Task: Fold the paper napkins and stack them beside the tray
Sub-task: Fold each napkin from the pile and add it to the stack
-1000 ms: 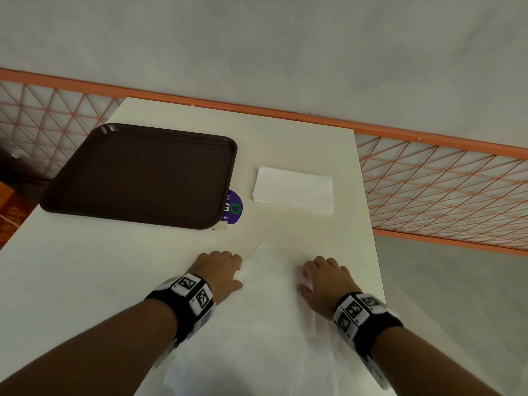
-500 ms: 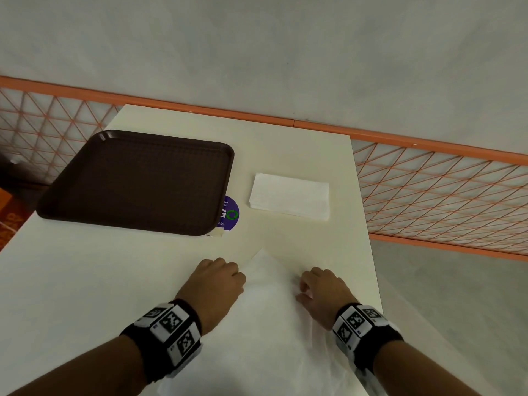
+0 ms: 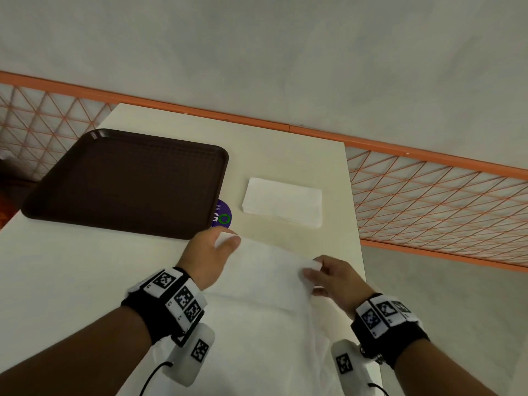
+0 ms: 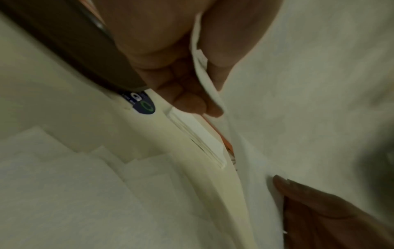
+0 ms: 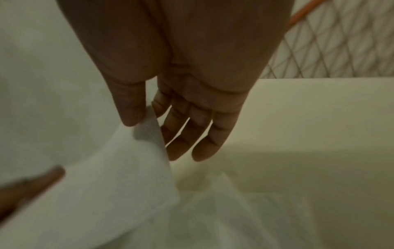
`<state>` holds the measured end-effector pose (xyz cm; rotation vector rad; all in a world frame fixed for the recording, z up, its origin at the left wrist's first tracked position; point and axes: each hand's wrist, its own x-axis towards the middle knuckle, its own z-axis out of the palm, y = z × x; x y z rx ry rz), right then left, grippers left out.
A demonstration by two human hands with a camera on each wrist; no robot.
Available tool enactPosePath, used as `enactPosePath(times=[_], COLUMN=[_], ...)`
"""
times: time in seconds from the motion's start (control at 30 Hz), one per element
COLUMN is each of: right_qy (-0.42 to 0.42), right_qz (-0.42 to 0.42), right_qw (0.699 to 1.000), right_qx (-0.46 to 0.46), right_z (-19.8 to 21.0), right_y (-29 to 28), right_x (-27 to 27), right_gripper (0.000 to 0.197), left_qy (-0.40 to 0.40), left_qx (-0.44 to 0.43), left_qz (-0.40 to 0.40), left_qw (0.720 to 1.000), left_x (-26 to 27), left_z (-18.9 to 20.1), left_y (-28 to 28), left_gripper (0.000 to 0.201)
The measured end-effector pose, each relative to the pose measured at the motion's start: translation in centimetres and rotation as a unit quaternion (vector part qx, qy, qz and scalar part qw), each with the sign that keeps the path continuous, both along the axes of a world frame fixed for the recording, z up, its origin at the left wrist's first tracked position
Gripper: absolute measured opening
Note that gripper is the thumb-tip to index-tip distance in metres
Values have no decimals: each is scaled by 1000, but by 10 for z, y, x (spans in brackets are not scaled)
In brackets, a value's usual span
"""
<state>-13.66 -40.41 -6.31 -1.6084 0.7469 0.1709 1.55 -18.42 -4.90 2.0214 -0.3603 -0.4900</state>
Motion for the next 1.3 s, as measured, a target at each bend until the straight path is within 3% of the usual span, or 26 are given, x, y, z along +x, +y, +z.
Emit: enactPosePath(times=[0.1, 0.23, 0.37, 0.5, 0.63, 0.73, 1.13, 1.3], right_qy=[-25, -12, -2, 4, 12, 16, 91, 114], right_qz=[-92, -132, -161, -140, -115, -109, -94, -91], right_qw=[989, 987, 986, 988, 969, 957, 942, 942], right_qx=[110, 93, 46, -64, -217, -267, -308, -301], right_z=[6, 0, -16, -17, -5, -1, -29, -40], right_y=[1, 3, -14, -43, -77, -96, -128, -132], right_x=[9, 19, 28, 48, 82, 108, 153, 157], right_gripper=[11, 5, 9, 8, 17, 17, 19, 20], left_qy=[30, 48, 129, 42, -17, -33, -73, -87], left_qx=[11, 125, 128, 131, 134, 142, 223, 261], left_qz=[45, 42, 8, -13, 0, 17, 6, 7], left_qw=[998, 990, 983, 990, 991, 989, 972, 961], left_x=[4, 1, 6, 41, 79, 98, 135, 140], left_z=[-12, -25, -27, -19, -10, -12, -40, -50], left_y=[-5, -15, -26, -51, -83, -101, -136, -138], left_gripper=[16, 41, 37, 33, 38, 40, 32, 40])
